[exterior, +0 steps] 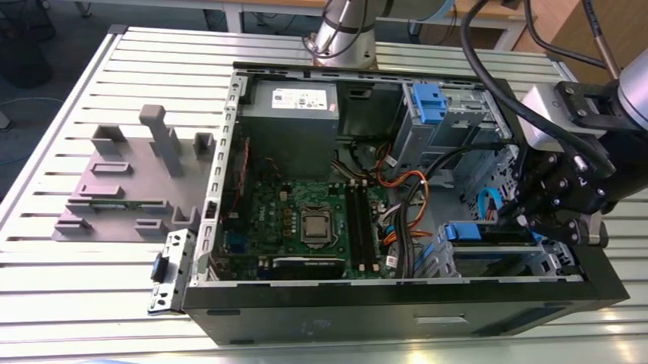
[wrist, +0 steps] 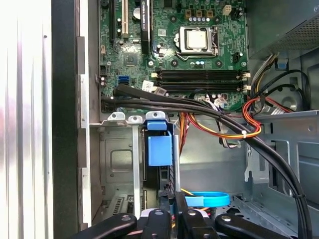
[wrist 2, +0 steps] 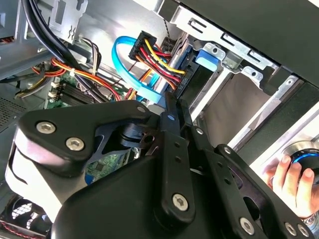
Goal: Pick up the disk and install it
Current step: 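Insert the second disk wire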
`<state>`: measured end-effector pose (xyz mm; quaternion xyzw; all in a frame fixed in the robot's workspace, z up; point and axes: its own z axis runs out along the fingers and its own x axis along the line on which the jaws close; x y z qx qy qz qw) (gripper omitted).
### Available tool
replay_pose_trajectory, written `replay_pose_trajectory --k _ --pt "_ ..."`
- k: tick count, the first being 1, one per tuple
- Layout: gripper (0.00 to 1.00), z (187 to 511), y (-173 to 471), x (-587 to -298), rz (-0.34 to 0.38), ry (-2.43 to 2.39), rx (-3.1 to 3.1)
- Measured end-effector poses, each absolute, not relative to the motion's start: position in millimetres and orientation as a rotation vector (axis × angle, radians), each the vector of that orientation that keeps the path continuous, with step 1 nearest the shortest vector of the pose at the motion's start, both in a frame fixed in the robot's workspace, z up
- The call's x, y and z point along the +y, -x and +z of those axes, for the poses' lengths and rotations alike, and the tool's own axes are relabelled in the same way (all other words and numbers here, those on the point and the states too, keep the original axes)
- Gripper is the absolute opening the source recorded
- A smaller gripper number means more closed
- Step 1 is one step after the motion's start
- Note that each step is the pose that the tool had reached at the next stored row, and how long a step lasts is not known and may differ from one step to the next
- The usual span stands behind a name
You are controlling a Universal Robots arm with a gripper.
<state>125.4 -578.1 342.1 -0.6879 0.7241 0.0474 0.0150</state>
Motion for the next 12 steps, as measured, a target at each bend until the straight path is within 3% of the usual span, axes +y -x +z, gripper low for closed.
replay_pose_trajectory --k 12 --pt "0.16 339.2 -125.3 -580.2 0.148 2.142 2.252"
